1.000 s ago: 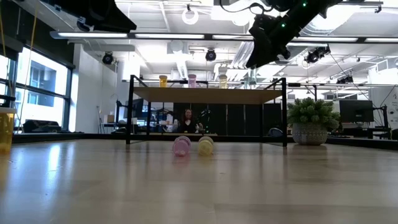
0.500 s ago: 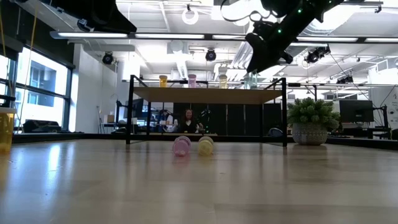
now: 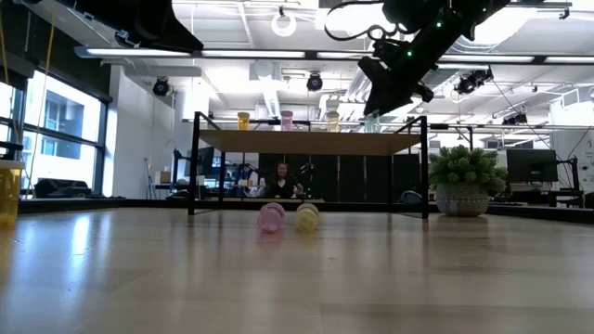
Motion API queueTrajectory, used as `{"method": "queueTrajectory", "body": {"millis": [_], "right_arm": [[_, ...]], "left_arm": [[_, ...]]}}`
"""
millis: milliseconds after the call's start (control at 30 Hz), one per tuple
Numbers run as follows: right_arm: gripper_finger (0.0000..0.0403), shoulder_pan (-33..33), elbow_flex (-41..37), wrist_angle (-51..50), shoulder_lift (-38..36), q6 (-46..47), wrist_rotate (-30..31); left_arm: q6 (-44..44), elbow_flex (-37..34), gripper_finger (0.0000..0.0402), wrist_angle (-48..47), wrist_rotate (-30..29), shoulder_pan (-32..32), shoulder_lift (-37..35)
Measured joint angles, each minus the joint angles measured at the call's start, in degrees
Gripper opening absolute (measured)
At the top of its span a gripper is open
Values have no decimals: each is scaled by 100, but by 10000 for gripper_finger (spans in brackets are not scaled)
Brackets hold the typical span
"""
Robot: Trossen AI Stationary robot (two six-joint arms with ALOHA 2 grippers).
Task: Pick and place medicine bottles onto shelf by color
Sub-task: Put the left green pill bottle on the shelf aligned with the other green pill bottle
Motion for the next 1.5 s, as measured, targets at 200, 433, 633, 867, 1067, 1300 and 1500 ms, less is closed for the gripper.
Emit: {"method": "queueTrajectory", "body": {"millis": [200,433,633,867,1067,1300,1500], "right_arm": [[112,0,0,-35,2,95,34],[115,0,0,-50,6,50,34],[115,0,0,-60,8,-70,36],[115,0,0,-85,11,-136,36],[115,0,-2,-107,11,-57,47],[150,-2,-46,-263,54,-56,52],[187,-2,-27,-135,28,-145,117]], "left_arm": [[0,0,193,1,1,1,1],[-1,0,193,4,3,0,1],[0,0,193,4,3,-1,1],[-2,0,193,6,3,-1,1],[0,0,193,6,3,-1,1],[0,0,193,8,5,-1,1],[0,0,193,8,5,-1,1]]}}
